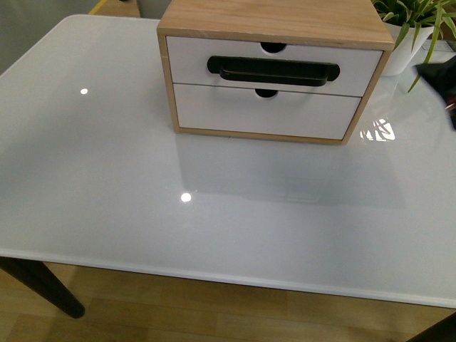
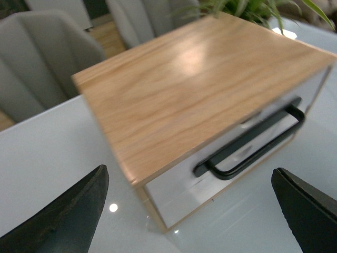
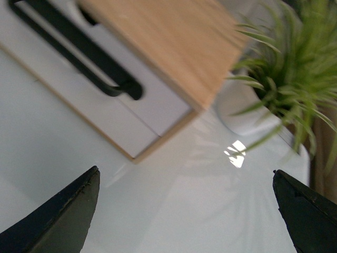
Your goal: Close drawer sideways
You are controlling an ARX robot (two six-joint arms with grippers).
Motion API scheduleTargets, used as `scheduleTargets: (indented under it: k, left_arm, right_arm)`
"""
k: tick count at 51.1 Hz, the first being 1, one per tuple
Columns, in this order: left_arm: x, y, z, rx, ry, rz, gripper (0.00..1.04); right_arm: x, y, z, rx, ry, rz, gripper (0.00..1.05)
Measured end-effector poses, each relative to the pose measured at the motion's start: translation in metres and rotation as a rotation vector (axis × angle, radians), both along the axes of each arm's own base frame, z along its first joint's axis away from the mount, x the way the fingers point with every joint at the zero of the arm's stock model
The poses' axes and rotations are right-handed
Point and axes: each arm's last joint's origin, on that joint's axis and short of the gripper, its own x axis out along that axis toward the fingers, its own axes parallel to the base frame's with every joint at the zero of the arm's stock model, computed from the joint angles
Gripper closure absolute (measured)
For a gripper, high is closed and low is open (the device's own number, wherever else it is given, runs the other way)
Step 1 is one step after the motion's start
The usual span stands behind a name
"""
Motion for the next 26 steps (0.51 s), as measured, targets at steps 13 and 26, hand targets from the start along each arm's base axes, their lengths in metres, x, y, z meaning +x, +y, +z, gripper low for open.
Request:
scheduleTargets:
  k: [13, 26]
  left_arm:
    - [-0.101, 0.053, -0.004, -0.187, -0.183, 0.568, 0.59]
    - [-0.166, 0.071, -0.023, -0.194, -0.174, 0.580, 1.03]
  right_arm:
    - [-0.077, -0.028, 0.010, 0.576, -0.264, -0.251, 0.54]
    - [-0.121, -0.030, -0.004, 0.630, -0.254, -0.267, 1.03]
